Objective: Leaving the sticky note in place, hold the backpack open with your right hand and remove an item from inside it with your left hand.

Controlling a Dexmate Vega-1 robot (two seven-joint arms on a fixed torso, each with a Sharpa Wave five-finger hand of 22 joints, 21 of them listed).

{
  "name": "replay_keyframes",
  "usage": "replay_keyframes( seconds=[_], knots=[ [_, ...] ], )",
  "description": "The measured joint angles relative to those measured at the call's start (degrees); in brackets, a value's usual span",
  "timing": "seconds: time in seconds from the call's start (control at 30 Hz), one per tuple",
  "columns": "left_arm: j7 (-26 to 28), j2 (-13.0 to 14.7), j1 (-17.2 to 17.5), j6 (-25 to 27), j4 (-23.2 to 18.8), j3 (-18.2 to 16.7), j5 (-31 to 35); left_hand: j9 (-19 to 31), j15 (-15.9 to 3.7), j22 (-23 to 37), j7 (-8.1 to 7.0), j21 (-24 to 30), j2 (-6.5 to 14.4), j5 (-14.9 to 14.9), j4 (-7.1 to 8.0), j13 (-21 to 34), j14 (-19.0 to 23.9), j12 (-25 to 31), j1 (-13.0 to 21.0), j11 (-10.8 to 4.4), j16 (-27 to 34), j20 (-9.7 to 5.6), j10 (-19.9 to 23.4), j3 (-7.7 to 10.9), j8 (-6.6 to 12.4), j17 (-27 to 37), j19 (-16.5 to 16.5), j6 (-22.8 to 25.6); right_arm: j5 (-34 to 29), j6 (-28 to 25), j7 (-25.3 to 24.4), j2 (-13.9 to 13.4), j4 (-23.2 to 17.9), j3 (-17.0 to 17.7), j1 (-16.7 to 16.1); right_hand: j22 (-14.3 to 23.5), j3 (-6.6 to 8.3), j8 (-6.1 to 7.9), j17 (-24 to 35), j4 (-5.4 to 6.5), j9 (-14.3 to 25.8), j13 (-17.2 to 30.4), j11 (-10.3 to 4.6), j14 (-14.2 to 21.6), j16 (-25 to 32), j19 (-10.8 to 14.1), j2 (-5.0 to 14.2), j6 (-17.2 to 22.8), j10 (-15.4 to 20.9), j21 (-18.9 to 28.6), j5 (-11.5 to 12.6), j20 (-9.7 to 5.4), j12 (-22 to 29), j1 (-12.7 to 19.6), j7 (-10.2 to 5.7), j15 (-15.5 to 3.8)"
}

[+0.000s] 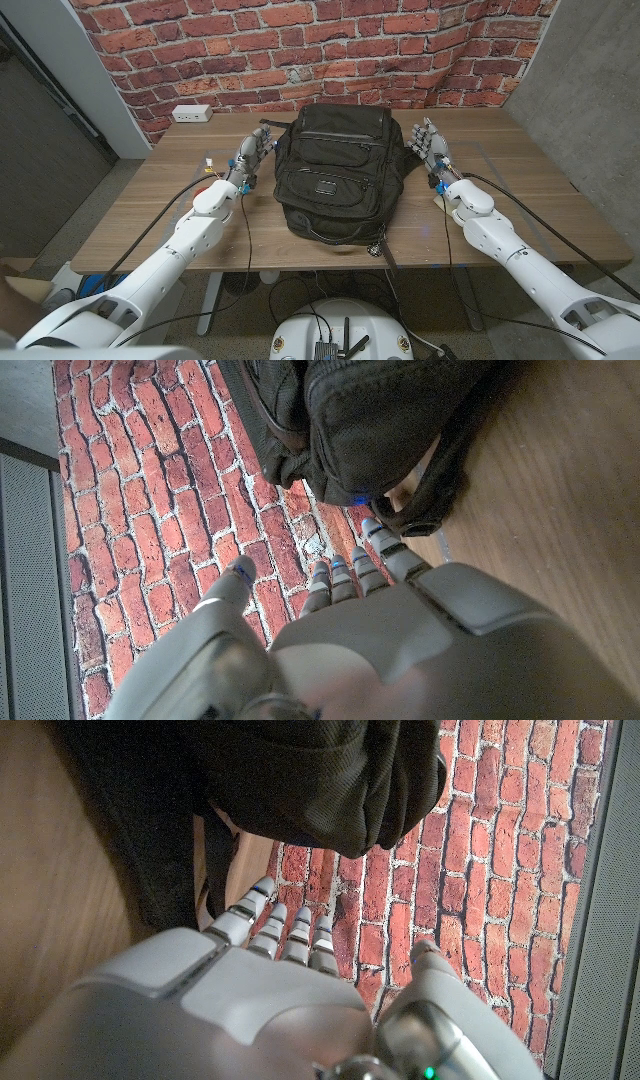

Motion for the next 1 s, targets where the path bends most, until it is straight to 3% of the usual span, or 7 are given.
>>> replay_keyframes(
  seconds=[0.33,0.93,1.0],
  knots=[
    [1.2,1.4,-0.5,2.2,-1.4,-0.1,0.3,0.0,0.00,0.0,-0.01,0.0,0.1,0.0,-0.31,0.0,0.0,0.0,0.1,0.00,0.0,0.19,0.0,0.31,0.00,0.0,0.2,0.6,-0.4,0.8,-1.7,0.0,-0.7,0.5,-1.7,0.0,0.00,0.00,-0.2,0.00,0.0,0.0,0.00,0.0,0.0,0.0,0.00,0.0,0.0,0.0,0.0,0.00,0.0,0.0,0.00,0.00],
    [4.2,5.4,2.5,5.5,-10.7,-0.9,1.3,0.0,0.00,0.0,-0.01,0.0,0.1,0.0,-0.87,0.0,0.0,0.0,0.1,0.00,0.0,-0.01,0.0,0.86,0.00,0.0,0.4,0.6,-0.6,1.0,-2.6,-1.1,-2.3,1.0,-2.9,0.0,0.26,0.00,-0.4,-0.24,0.0,0.0,0.00,0.0,0.0,0.0,-0.01,0.3,0.0,0.0,0.0,0.00,0.0,0.0,-0.31,0.01],
    [6.7,6.1,3.3,7.9,-12.3,-1.1,1.8,0.0,0.00,0.0,-0.01,0.0,0.1,0.0,-0.86,0.0,0.0,0.0,0.1,0.00,0.0,-0.01,0.0,0.86,0.00,0.0,0.4,0.6,-0.6,0.9,-2.5,-1.8,-3.0,1.2,-3.4,0.0,0.26,0.00,-0.4,-0.24,0.0,0.0,0.00,0.0,0.0,0.0,-0.01,0.3,0.0,0.0,0.0,0.00,0.0,0.0,-0.31,-0.03]
  ],
)
